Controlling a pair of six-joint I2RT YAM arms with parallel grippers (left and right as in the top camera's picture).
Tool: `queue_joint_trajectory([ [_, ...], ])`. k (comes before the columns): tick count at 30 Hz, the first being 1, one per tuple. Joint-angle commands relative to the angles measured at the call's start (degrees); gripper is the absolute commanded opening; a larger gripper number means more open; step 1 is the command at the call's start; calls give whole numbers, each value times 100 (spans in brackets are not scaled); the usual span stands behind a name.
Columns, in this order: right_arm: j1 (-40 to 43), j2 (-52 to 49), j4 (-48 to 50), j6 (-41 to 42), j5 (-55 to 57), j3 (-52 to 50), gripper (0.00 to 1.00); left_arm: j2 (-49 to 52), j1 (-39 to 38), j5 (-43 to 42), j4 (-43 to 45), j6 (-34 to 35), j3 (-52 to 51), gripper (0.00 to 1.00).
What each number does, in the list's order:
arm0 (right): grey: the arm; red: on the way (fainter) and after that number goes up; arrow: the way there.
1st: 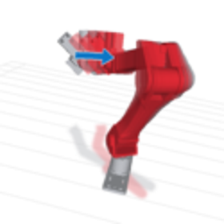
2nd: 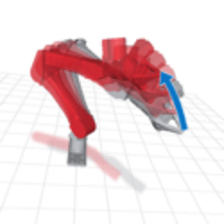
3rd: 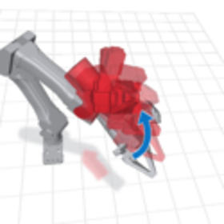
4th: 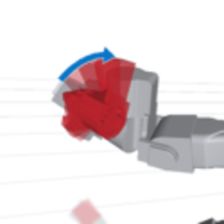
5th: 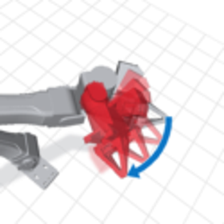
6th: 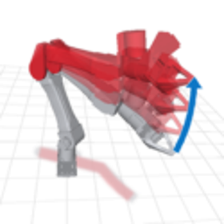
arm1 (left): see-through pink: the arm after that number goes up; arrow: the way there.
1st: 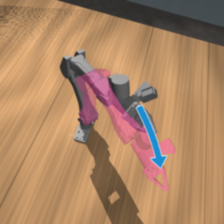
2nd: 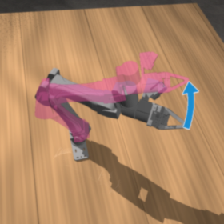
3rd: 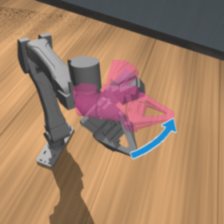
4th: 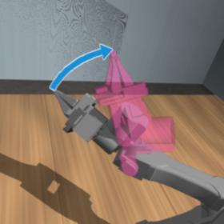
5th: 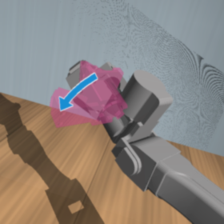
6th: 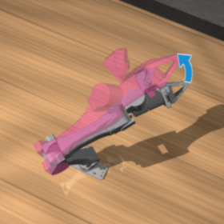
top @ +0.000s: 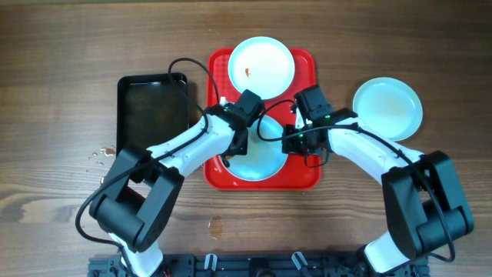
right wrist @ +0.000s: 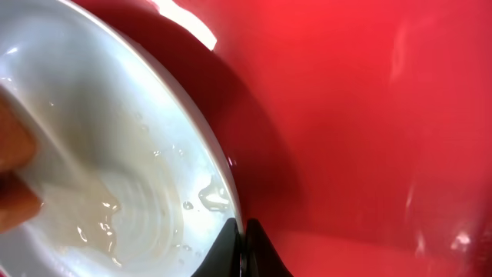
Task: Clean dirty plates on tray and stack at the side
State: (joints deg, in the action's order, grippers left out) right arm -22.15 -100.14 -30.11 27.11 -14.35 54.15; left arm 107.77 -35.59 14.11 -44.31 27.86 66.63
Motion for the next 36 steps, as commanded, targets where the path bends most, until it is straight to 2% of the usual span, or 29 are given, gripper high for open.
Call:
queue_joint_trajectory([
  [1,149,39,-168,210,623,-22,4,188,175,1349,-669,573,210,4],
  [5,149,39,-208,328,739,-22,4,55,175,1320,-1010,885,612,4],
  [9,149,39,-219,264,848,-20,4,-269,175,1191,-1040,885,713,4],
  [14,149,42,-57,-293,885,-20,4,-761,358,1097,-1117,883,710,4],
  [18,149,42,55,-643,883,-20,4,-1049,859,737,-1178,835,710,4],
  [22,149,72,57,-791,931,-9,4,-1067,1565,291,-1130,369,678,4],
  [27,140,531,-114,-918,1261,140,4,-1058,2459,-590,-560,-354,188,4],
  [32,-160,1523,-299,-1228,2496,190,4,-1058,3036,-1250,-39,-695,-411,4],
  [36,-780,2247,-321,-1504,3993,188,4,-1058,3220,-1305,199,-691,-721,4],
])
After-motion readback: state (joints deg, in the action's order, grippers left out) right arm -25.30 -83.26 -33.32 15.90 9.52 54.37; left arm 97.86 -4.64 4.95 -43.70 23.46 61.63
